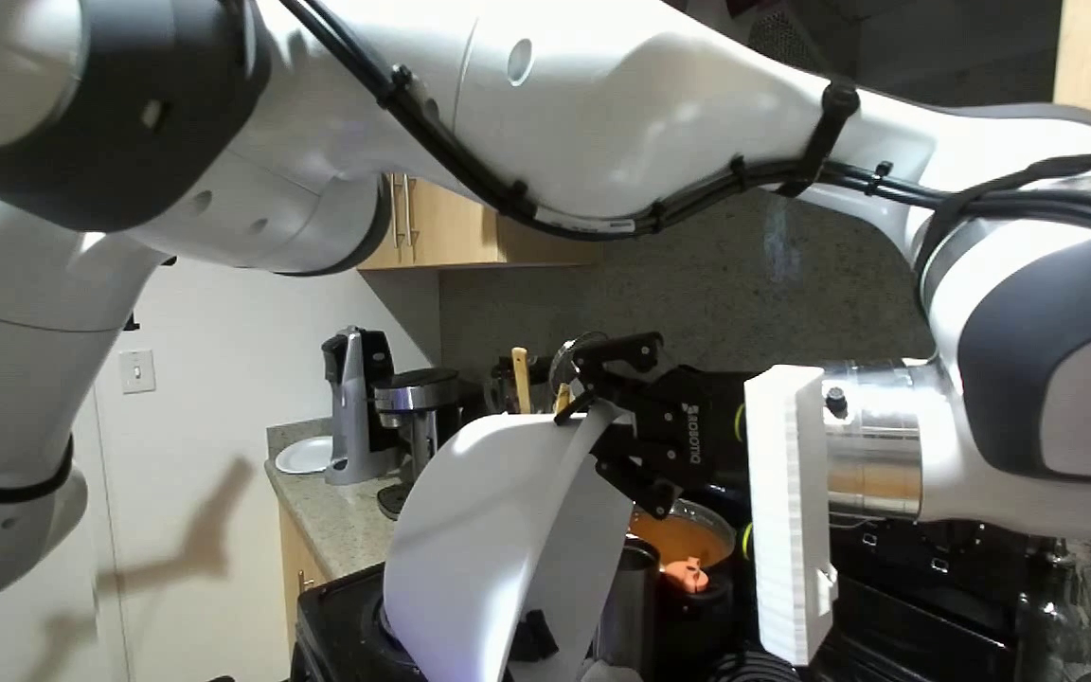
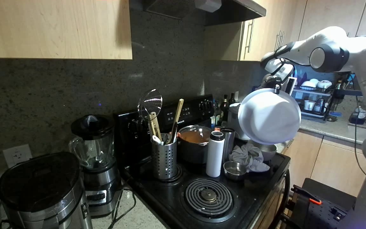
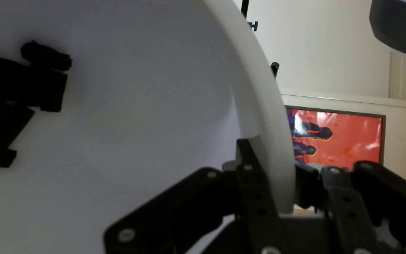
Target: Pick up the white dish from the stove, pour some some of its contents in the bowl and put the back on the stove.
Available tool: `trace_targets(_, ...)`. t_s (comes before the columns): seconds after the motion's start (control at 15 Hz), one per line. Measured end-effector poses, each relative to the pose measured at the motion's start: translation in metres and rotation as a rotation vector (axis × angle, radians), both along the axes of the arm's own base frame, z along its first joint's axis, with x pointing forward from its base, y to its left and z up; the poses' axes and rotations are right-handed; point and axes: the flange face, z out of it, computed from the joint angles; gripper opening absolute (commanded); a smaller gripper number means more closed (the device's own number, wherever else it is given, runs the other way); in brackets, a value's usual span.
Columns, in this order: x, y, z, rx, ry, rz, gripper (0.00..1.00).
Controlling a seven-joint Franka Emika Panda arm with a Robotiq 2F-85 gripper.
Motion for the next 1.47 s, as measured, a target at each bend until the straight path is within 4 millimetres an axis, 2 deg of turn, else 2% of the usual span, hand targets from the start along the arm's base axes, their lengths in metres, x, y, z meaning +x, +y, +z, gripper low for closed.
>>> trace_targets(0.33,0.003,-0.002,-0.017,0.007,0.020,-0.005,0.02)
trace_targets(0.93,0.003,-0.002,-0.015,0.003,0.017,-0.005,0.02)
trace_targets(1.07,0.005,0.012,-0.001,-0.077,0.020,0.038,0.02)
trace_targets(1.2,0.004,0.032,0.024,-0.182,0.005,0.087,0.02)
trace_targets(1.47,-0.007,0.086,0.076,-0.389,-0.058,0.209,0.02)
